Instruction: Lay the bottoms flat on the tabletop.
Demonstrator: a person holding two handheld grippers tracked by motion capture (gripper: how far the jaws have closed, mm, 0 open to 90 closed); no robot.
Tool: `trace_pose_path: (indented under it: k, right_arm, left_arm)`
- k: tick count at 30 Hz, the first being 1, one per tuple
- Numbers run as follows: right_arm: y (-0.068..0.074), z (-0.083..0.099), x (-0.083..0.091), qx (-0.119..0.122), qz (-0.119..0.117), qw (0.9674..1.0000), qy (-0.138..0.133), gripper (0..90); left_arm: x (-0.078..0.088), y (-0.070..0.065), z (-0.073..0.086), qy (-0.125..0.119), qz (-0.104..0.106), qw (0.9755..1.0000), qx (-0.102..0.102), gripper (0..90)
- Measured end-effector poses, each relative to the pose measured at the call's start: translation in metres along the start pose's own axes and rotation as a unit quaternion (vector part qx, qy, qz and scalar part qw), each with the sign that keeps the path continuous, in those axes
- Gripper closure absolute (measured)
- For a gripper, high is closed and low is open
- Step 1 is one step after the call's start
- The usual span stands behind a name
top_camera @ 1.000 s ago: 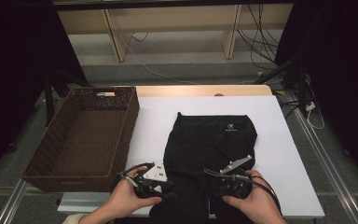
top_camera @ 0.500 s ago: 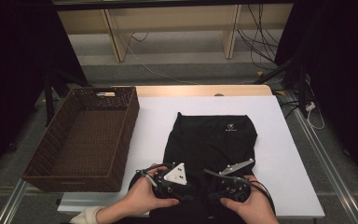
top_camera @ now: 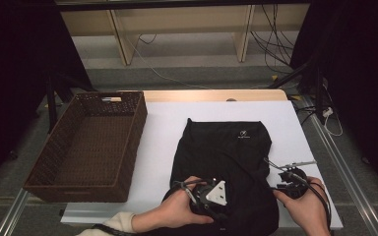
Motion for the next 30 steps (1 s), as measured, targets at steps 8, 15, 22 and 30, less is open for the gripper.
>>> trace_pose_path:
  k: [8, 15, 22, 30]
  right_arm:
    - [0.015, 0.008, -0.011, 0.022, -0.055, 0.9966, 0.057, 89.5]
    - [0.021, -0.011, 0.015, 0.008, -0.11, 0.9923, -0.058, 90.0]
    - [-0.003, -0.015, 0.023, 0.004, -0.03, 0.994, -0.105, 79.4]
    - [0.005, -0.01, 0.015, 0.044, -0.012, 0.9969, -0.065, 64.6]
  left_arm:
    - [-0.014, -0.011, -0.002, 0.012, 0.002, 0.9989, -0.045, 76.0]
    - [0.022, 0.015, -0.02, -0.082, -0.039, 0.9951, 0.04, 87.0]
    - [0.024, 0.045, -0.009, -0.082, -0.103, 0.9849, 0.113, 74.6]
    - [0.018, 0.031, -0.001, -0.025, -0.077, 0.9945, 0.067, 65.5]
Point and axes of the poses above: each handheld gripper's, and its own axes: x roughly backward along the jaws, z roughly out of its underside, y roughly to its left, the point moved 5 cm from there along -x, roughly forward along the jaws, and after that the axes turned 14 degrees about -z, right-handed, at the moved point
